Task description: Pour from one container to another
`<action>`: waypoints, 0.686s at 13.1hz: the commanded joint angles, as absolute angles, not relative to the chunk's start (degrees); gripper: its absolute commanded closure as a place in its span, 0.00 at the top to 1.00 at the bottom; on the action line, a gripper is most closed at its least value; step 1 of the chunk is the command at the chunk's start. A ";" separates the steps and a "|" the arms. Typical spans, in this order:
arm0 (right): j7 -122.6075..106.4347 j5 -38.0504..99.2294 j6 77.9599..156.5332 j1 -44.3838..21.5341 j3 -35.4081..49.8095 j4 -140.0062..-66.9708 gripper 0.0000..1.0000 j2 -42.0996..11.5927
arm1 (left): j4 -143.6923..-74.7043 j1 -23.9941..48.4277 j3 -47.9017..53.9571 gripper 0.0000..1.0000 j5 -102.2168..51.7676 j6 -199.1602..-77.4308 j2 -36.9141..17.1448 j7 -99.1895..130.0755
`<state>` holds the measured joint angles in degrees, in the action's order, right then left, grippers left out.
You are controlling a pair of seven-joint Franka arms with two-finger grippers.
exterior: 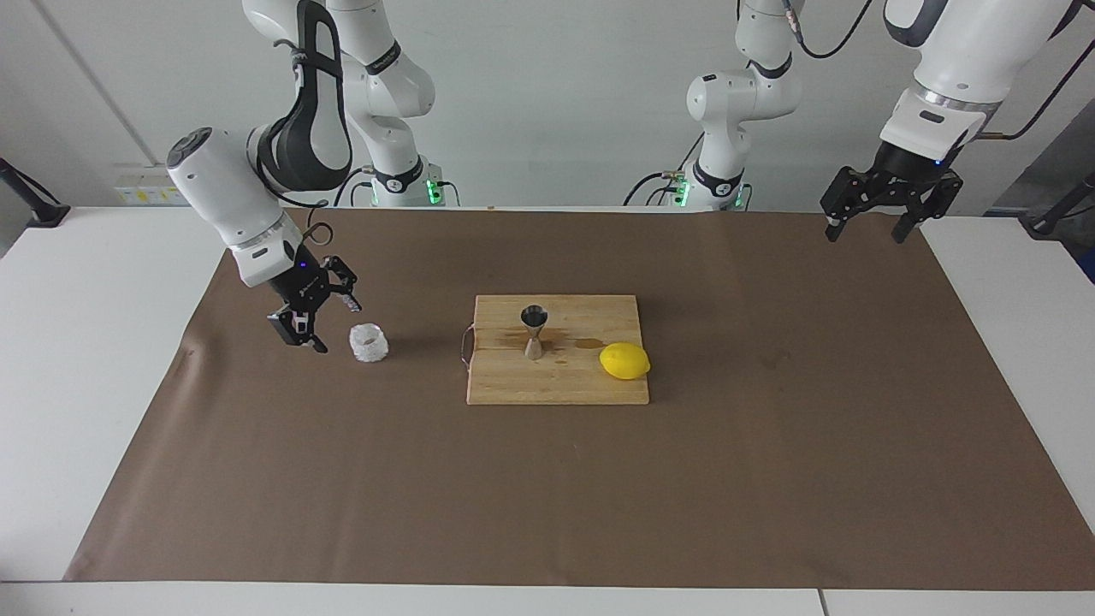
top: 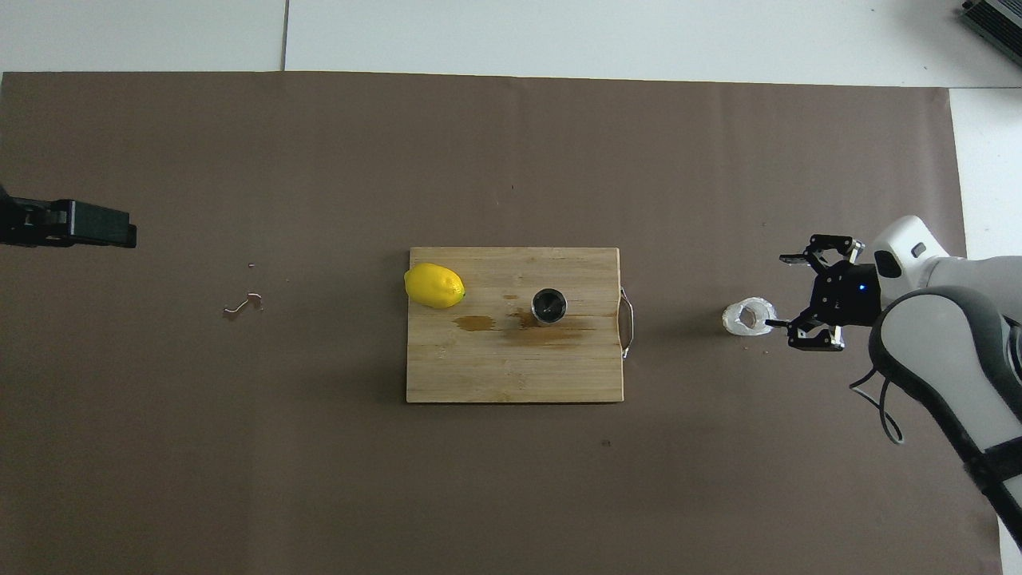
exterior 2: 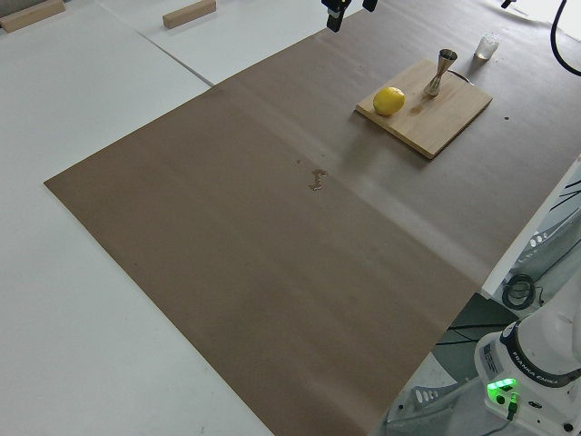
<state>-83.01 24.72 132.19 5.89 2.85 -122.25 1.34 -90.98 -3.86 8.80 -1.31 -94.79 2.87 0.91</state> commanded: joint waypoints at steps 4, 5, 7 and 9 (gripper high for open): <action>-46.47 7.32 120.43 2.47 3.78 -107.60 1.00 0.97 | -90.53 -3.60 8.26 1.00 -0.62 -94.31 2.72 0.62; -40.23 5.82 118.32 2.29 3.78 -105.49 1.00 0.88 | -90.61 -3.69 8.09 1.00 -0.62 -93.96 2.90 0.79; -26.87 4.14 113.84 0.80 3.87 -101.71 1.00 0.88 | -90.79 -4.30 7.47 1.00 -0.88 -93.95 2.90 0.79; -12.47 3.17 107.79 0.62 3.87 -97.76 1.00 0.88 | -90.79 -4.66 7.65 1.00 -0.97 -93.87 3.25 0.88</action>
<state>-23.57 4.96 112.72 0.32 3.39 -102.05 1.77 -91.00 -4.16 7.49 -1.31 -94.66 2.83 0.92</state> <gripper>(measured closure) 0.000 0.000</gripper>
